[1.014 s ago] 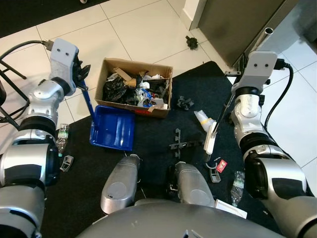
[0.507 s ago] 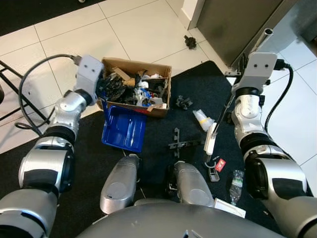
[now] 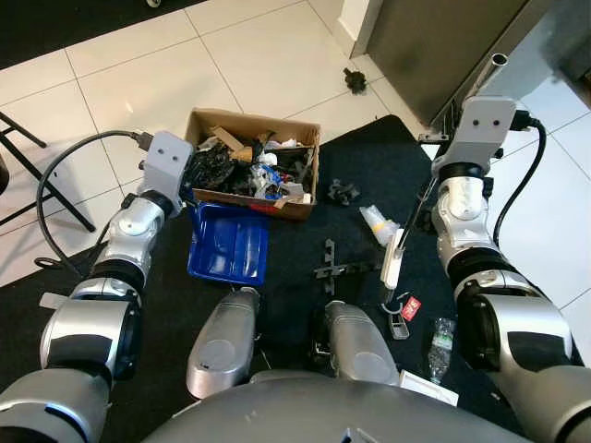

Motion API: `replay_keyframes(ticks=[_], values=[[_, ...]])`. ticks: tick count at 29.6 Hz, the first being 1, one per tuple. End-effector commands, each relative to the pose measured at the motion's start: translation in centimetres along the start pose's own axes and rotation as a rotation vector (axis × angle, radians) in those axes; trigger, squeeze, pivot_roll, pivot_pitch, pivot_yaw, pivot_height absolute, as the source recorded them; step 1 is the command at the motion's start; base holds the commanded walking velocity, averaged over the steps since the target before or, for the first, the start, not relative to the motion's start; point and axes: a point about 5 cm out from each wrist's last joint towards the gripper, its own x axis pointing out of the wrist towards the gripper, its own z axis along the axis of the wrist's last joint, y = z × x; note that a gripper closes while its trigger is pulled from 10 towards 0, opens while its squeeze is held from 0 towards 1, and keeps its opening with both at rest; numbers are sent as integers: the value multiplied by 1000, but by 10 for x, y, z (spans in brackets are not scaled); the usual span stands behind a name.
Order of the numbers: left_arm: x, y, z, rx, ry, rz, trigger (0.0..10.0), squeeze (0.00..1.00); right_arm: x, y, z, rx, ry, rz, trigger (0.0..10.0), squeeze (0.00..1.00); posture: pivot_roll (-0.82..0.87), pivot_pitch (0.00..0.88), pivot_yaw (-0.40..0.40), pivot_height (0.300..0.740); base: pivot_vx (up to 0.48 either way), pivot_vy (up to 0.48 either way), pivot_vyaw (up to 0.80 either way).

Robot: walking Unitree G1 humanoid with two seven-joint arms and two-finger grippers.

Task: Sweep floor

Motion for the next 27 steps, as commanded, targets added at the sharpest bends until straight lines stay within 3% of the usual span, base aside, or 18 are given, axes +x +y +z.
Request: replay_keyframes(ticks=[1,3,4,9,17,24,27], values=[[-10,-9,-22,-52,82,1,10000,51,0,-2,-1,-10,7,0,10000,0,135,38,-38,740,0,0,0],[-14,-8,-29,-80,108,5,10000,43,1,-4,-2,-27,22,-5,10000,0,135,38,-38,740,0,0,0],[-20,-7,-37,-133,142,4,10000,39,4,-11,-5,-72,63,-34,10000,0,135,38,-38,740,0,0,0],[-22,-4,-40,-200,152,2,10000,35,9,-24,-10,-156,133,-97,10000,0,143,39,-45,740,0,0,0],[-25,11,-40,-272,148,110,10000,35,13,-25,-9,-174,165,-84,10000,0,140,36,-66,740,0,0,0],[-26,13,-40,-289,139,135,10000,35,16,-20,-8,-202,179,-79,10000,0,146,36,-75,740,0,0,0],[-25,12,-39,-294,127,129,10000,43,16,-21,-6,-169,157,-116,10000,0,172,46,-69,740,0,0,0]])
